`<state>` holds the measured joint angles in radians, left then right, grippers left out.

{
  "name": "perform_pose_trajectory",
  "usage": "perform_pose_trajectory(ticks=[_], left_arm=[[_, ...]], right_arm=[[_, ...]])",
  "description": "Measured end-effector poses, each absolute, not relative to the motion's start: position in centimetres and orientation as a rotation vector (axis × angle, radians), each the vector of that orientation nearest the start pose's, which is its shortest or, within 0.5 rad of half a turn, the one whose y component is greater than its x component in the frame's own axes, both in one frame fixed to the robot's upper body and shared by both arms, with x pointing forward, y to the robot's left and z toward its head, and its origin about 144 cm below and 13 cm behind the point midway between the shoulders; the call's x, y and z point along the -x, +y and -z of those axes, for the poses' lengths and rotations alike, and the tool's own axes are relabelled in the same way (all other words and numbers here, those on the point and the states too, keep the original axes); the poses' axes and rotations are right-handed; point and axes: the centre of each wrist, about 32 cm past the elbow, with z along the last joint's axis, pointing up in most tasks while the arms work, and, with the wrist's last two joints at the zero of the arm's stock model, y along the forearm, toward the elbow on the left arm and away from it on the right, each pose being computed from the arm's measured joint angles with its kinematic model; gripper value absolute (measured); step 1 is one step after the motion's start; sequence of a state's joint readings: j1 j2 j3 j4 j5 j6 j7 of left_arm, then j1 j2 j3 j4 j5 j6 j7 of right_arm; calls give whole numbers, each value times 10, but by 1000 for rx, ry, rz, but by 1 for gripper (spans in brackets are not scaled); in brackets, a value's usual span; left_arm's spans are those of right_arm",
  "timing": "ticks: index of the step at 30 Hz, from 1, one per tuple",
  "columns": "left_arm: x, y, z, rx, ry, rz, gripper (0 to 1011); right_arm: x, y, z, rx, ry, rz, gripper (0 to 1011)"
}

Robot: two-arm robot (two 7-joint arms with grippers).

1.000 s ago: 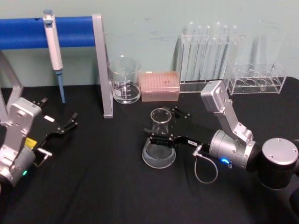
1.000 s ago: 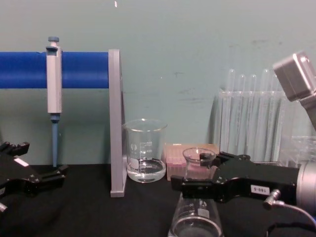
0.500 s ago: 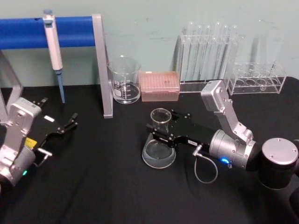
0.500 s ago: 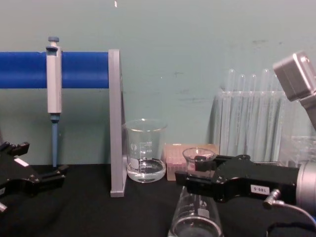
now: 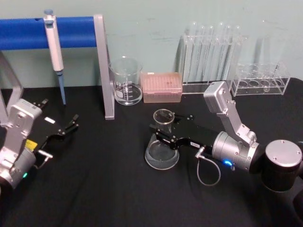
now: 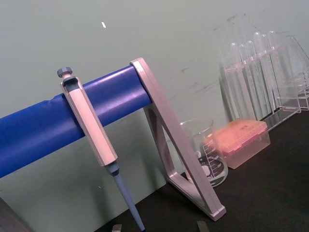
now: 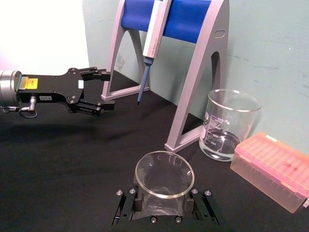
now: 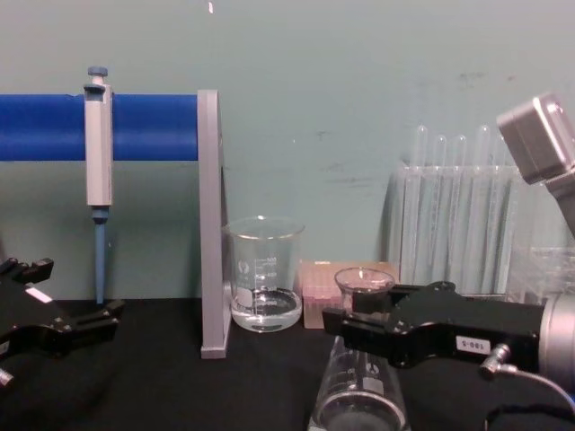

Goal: Grasp the erlenmeyer flask with one hand, shake it three times, then place it back.

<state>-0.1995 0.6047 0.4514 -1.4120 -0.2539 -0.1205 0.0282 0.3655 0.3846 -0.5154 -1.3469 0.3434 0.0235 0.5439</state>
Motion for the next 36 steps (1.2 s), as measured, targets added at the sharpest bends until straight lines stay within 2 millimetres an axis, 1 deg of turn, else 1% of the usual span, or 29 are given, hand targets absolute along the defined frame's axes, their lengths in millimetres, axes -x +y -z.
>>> perform_pose_trajectory(ticks=[7, 10, 36], left_arm=[[-489, 310, -1140, -305, -285, -1248, 1001], [-489, 310, -1140, -304, -285, -1248, 1001], [-489, 310, -1140, -304, -285, -1248, 1001]], right_arm=[[-533, -221, -1166, 175, -44, 652, 451], [-532, -221, -1170, 164, -51, 654, 451], [-530, -225, -1220, 120, -80, 667, 451]])
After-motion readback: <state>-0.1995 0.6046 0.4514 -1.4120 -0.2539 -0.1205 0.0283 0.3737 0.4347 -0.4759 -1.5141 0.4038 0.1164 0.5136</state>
